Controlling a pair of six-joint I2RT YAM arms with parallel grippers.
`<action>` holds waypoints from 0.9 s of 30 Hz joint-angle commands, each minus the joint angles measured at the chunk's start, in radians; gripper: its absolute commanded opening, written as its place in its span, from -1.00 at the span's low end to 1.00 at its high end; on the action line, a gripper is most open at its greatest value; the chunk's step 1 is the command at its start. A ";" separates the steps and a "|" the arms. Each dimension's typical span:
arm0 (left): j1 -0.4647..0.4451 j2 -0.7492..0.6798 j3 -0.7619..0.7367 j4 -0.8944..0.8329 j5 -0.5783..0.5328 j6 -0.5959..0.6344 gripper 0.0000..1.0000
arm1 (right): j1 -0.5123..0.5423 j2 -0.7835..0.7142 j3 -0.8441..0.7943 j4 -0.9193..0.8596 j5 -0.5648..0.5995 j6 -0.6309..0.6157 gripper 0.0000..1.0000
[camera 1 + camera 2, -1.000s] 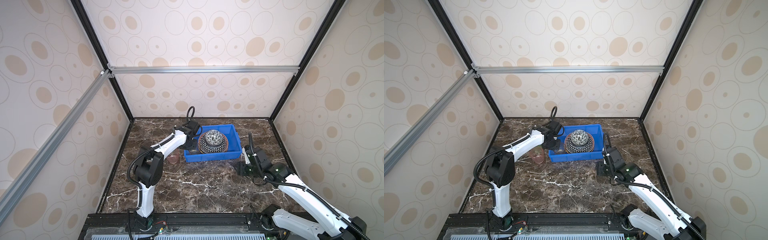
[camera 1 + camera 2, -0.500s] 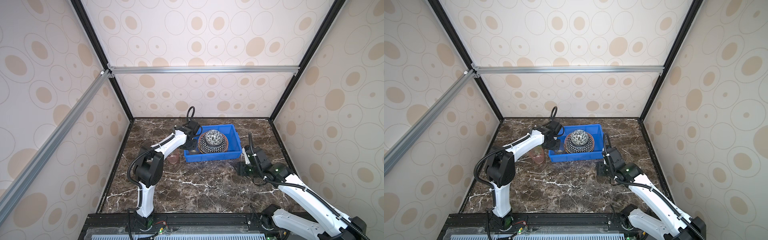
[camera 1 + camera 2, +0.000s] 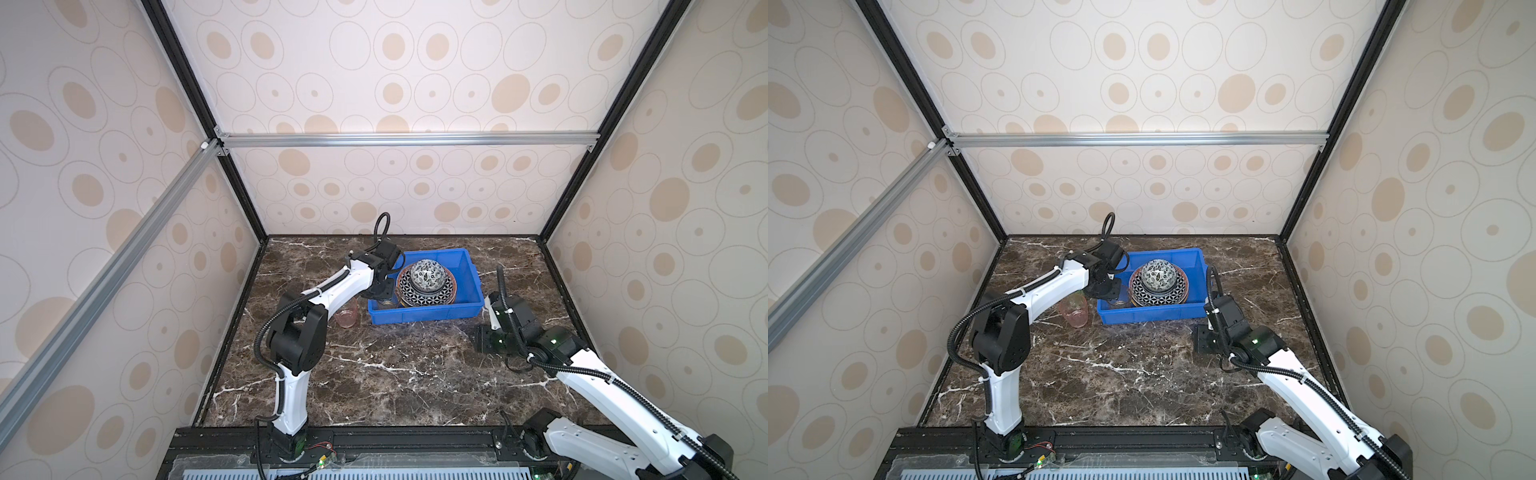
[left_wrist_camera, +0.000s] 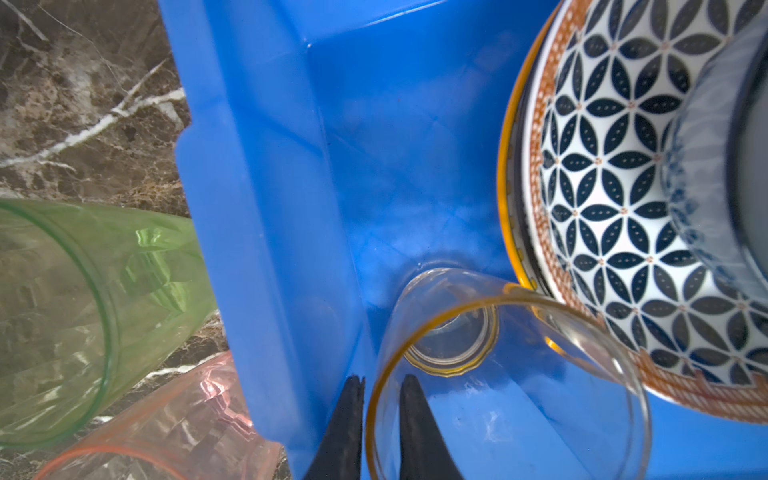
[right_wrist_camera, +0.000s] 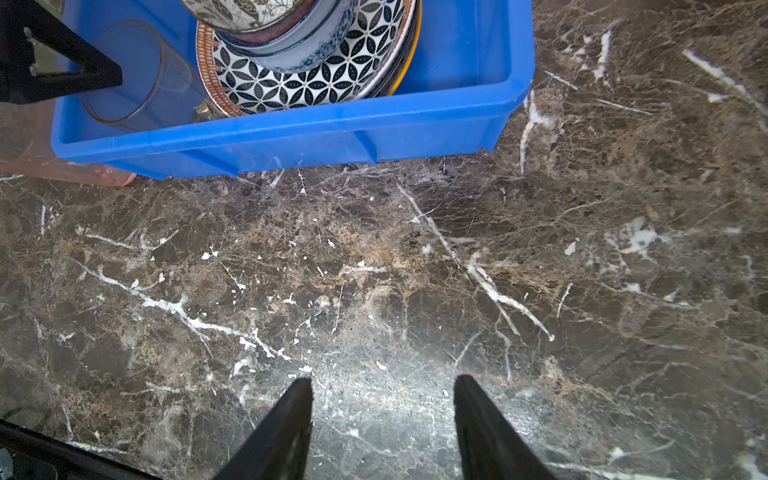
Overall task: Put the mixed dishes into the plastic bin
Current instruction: 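Open the left gripper and raise it off the yellow glass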
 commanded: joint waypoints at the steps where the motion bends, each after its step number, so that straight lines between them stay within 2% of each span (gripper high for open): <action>1: -0.007 -0.020 0.039 -0.034 -0.017 0.012 -0.62 | -0.004 -0.014 -0.010 -0.010 0.003 -0.003 0.16; 27: -0.016 -0.181 -0.023 -0.018 -0.046 -0.001 -0.60 | -0.004 -0.001 0.015 -0.002 -0.028 0.007 0.15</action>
